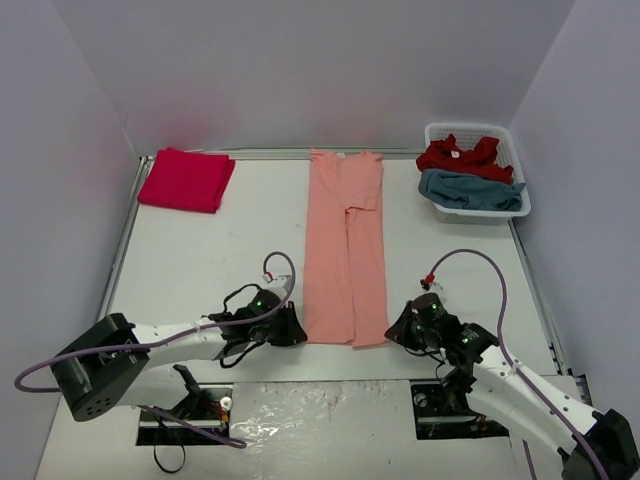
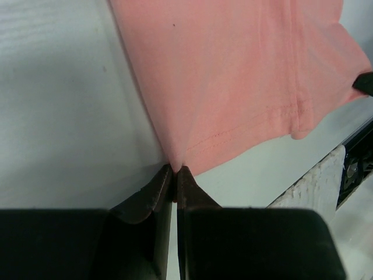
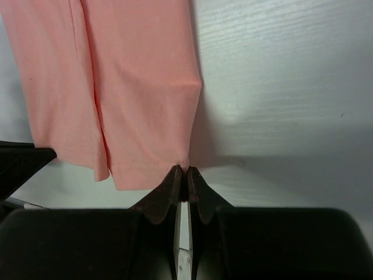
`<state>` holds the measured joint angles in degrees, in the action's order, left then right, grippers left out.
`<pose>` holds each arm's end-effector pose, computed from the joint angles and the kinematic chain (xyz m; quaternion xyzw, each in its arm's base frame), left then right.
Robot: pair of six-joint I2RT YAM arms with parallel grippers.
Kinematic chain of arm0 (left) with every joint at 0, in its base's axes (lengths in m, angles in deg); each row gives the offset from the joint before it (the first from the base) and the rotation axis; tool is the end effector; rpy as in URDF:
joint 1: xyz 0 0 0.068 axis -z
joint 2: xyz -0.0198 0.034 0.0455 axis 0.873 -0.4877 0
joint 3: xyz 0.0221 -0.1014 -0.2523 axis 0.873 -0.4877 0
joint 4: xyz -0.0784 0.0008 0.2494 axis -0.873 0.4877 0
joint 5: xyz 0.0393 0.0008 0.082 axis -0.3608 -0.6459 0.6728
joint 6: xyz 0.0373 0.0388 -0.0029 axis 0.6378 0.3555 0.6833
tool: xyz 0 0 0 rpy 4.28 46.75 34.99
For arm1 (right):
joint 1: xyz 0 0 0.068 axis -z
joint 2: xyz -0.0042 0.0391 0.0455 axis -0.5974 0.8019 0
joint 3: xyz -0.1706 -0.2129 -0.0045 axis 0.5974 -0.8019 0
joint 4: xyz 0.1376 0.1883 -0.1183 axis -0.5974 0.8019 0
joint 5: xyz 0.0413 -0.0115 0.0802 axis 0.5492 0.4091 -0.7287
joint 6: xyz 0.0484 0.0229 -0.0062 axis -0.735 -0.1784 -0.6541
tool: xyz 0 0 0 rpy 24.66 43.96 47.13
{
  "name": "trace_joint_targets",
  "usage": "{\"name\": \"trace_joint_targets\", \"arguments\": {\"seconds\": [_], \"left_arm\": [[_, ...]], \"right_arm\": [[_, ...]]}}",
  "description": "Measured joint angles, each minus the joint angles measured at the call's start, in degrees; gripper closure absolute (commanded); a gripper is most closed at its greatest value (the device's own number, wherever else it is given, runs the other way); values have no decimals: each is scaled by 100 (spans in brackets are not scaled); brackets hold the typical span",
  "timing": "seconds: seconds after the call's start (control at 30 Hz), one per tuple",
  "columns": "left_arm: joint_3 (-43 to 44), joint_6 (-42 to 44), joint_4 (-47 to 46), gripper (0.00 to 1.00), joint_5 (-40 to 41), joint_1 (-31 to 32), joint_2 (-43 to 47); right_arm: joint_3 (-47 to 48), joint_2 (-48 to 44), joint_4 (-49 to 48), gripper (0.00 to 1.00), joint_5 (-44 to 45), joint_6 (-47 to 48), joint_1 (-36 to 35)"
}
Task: Fold and stack the t-shirts
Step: Grab the bottom of the folded rectangular tshirt with both arms
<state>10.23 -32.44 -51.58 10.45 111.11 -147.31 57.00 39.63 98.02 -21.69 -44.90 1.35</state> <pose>0.1428 -0.1837 0.1441 0.0386 0.8933 -0.3990 0.2033 0.1198 0.0883 0.1655 0.1186 0.8882 0.3328 0.2938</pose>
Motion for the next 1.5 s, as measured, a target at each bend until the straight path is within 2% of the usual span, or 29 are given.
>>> {"name": "trace_joint_targets", "arguments": {"seconds": [0.23, 0.43, 0.77, 1.03, 1.5], "left_arm": [[-151, -221, 1032, 98, 544, 612, 844], [-151, -409, 1443, 98, 879, 931, 1075], [-105, -492, 1891, 98, 1158, 1003, 1290], [173, -481, 2653, 98, 1458, 1003, 1934], [509, -439, 3115, 98, 1810, 1003, 2131]], "right_arm": [[7, -560, 503, 100, 278, -413, -588], [46, -619, 745, 100, 553, -734, -1108], [525, -245, 848, 100, 1268, -1167, -2052], [929, 496, 868, 100, 1867, -1390, -2686], [1419, 911, 905, 100, 2479, -1449, -2887]]}}
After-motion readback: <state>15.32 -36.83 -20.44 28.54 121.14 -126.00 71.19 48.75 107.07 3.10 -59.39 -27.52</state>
